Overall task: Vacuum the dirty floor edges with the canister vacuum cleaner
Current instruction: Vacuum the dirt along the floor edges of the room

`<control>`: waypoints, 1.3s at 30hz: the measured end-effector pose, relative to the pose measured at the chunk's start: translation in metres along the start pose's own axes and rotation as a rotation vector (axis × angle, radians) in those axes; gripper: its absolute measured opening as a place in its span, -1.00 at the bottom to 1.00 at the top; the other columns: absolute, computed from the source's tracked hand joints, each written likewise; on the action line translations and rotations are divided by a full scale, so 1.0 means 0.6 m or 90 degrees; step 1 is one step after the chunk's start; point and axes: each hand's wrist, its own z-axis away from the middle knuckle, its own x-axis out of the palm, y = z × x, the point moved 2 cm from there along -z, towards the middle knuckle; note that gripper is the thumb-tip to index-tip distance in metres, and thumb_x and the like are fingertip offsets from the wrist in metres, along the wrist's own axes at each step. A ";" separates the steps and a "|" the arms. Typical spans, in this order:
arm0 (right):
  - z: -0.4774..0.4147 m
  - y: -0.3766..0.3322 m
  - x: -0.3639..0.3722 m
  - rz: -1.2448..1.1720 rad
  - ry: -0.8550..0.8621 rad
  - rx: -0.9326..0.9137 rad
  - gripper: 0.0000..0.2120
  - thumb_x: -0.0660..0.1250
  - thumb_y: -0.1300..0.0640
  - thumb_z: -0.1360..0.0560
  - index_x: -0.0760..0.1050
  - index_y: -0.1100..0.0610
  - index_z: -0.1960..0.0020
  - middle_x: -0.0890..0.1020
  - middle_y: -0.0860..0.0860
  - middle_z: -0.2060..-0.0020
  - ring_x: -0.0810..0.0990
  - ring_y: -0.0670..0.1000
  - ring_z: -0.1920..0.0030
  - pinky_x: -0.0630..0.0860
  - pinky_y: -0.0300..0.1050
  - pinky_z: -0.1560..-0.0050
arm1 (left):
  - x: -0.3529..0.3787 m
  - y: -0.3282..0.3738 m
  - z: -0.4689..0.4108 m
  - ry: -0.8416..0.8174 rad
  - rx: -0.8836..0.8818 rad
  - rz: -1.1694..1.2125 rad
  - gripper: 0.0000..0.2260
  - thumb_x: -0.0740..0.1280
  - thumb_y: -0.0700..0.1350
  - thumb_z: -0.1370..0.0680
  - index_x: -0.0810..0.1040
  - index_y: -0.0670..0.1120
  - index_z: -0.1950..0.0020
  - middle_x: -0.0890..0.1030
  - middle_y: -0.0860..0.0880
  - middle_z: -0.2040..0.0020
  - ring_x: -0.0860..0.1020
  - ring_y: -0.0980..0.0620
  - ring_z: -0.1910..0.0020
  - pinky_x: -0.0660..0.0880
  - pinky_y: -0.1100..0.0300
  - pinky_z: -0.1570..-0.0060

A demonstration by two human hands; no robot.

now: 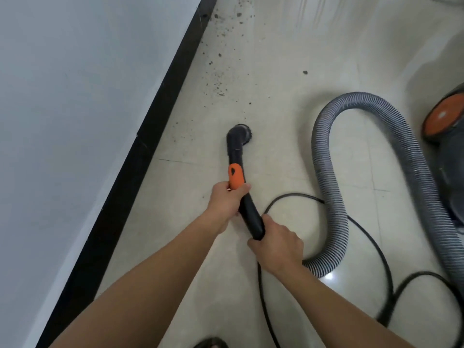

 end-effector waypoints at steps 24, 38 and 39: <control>-0.137 0.004 -0.051 0.026 -0.067 0.004 -0.72 0.38 -0.08 -0.34 0.39 -0.04 0.04 0.55 -0.09 0.25 0.57 0.09 0.17 0.50 -0.03 0.14 | 0.001 0.080 -0.097 -0.088 -0.074 0.051 -0.81 0.44 -0.20 -0.48 0.52 -0.20 -0.03 0.59 -0.14 0.14 0.54 -0.01 0.28 0.44 0.22 0.43; 0.068 0.166 -0.028 0.254 -0.225 -0.316 -0.64 0.17 -0.21 -0.32 0.39 -0.06 -0.04 0.62 -0.10 0.13 0.59 -0.02 0.12 0.42 -0.10 0.20 | 0.023 -0.153 0.206 -0.021 -0.237 0.270 -0.77 0.43 -0.29 -0.47 0.48 -0.25 -0.08 0.64 -0.23 -0.04 0.65 -0.13 0.04 0.61 0.15 0.28; 0.078 0.166 -0.027 0.266 -0.233 -0.325 -0.66 0.20 -0.19 -0.35 0.39 -0.06 -0.05 0.62 -0.09 0.11 0.59 -0.01 0.09 0.38 -0.10 0.20 | 0.026 -0.160 0.221 -0.021 -0.245 0.279 -0.78 0.43 -0.29 -0.48 0.48 -0.25 -0.07 0.65 -0.22 -0.02 0.65 -0.13 0.06 0.62 0.14 0.27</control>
